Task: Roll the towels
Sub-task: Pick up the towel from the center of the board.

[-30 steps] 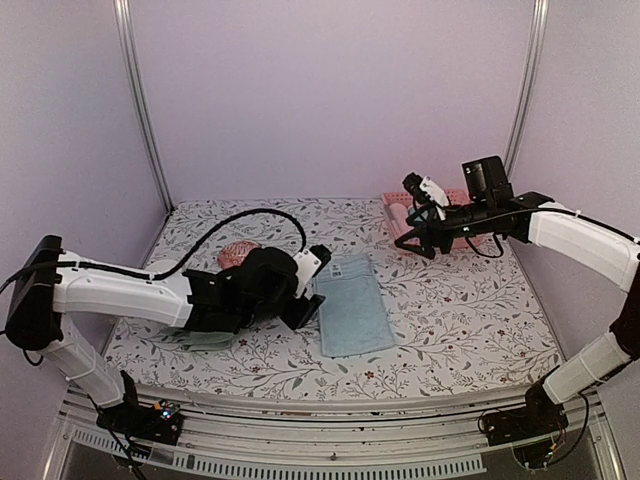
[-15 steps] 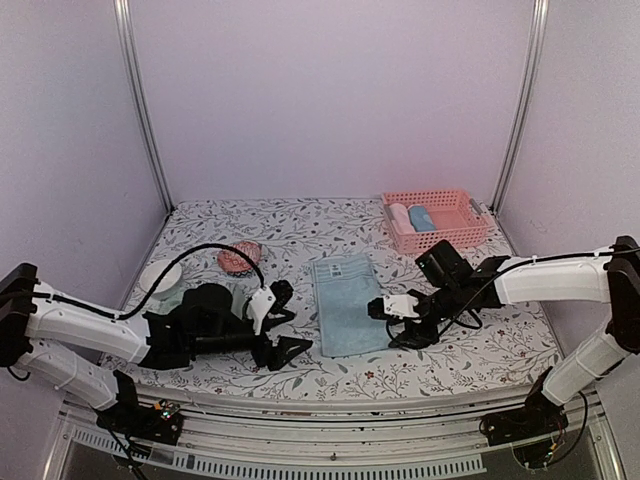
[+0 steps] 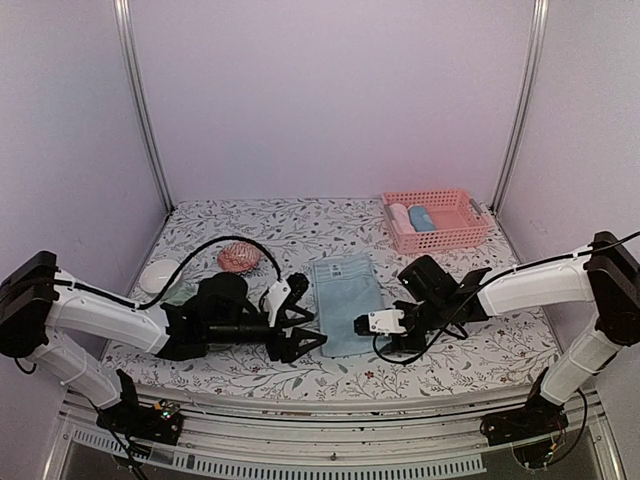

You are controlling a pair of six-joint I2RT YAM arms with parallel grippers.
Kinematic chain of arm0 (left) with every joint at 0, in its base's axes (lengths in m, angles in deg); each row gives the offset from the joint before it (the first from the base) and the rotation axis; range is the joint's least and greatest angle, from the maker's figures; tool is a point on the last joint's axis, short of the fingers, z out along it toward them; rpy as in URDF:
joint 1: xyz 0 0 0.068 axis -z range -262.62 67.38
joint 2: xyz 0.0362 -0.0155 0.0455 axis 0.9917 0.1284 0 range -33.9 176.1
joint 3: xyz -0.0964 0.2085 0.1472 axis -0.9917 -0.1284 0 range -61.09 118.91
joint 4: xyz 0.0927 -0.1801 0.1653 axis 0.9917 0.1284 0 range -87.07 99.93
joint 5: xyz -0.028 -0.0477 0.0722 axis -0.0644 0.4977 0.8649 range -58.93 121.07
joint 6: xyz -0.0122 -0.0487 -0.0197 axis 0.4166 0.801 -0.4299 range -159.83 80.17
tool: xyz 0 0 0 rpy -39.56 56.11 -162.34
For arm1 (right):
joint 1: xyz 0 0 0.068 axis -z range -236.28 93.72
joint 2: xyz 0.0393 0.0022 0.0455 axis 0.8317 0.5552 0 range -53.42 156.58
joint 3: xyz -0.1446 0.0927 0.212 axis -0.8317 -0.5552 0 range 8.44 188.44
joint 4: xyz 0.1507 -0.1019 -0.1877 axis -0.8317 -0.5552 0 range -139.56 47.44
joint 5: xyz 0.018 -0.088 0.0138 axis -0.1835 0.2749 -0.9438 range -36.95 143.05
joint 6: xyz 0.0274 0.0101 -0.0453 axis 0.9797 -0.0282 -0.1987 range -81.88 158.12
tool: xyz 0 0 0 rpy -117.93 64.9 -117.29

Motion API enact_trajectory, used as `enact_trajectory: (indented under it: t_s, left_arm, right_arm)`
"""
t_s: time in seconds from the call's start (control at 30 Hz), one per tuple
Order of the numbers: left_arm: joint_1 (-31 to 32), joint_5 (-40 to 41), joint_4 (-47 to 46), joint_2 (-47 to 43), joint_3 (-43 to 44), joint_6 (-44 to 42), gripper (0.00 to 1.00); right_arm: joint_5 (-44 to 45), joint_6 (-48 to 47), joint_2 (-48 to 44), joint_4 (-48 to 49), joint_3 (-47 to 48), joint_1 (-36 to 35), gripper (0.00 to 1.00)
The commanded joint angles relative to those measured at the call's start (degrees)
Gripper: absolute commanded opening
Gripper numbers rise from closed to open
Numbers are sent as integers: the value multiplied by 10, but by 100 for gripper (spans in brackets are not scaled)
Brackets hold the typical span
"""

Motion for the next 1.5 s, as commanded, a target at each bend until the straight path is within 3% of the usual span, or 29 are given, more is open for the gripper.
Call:
enact_trajectory:
  t_s: [0.0,0.37,0.6,0.83,0.93,1.17,1.33,1.47]
  left_arm:
    - [0,18,-45,0,-20,-17,69]
    - [18,53,-80,21,-43,-79,69]
    - [28,48,-73,53,-27,-117,64]
    - [68,95,-114,120,-17,-209,61]
    - [79,99,-73,147,31,-230,63]
    - [82,88,-79,187,78,-270,65]
    - [82,51,0,236,138,-310,47]
    - [81,34,3,259,145,-310,47]
  right_arm:
    - [14,-7,27,16,-5,-15,47]
    - [29,13,61,22,7,-15,25]
    - [-107,18,77,-70,55,29,7]
    - [-270,7,157,-222,156,92,3]
    - [-308,-5,188,-268,184,107,3]
    - [-338,-44,237,-332,212,118,3]
    - [-342,-43,241,-330,214,121,3]
    - [-350,-43,246,-337,221,126,3]
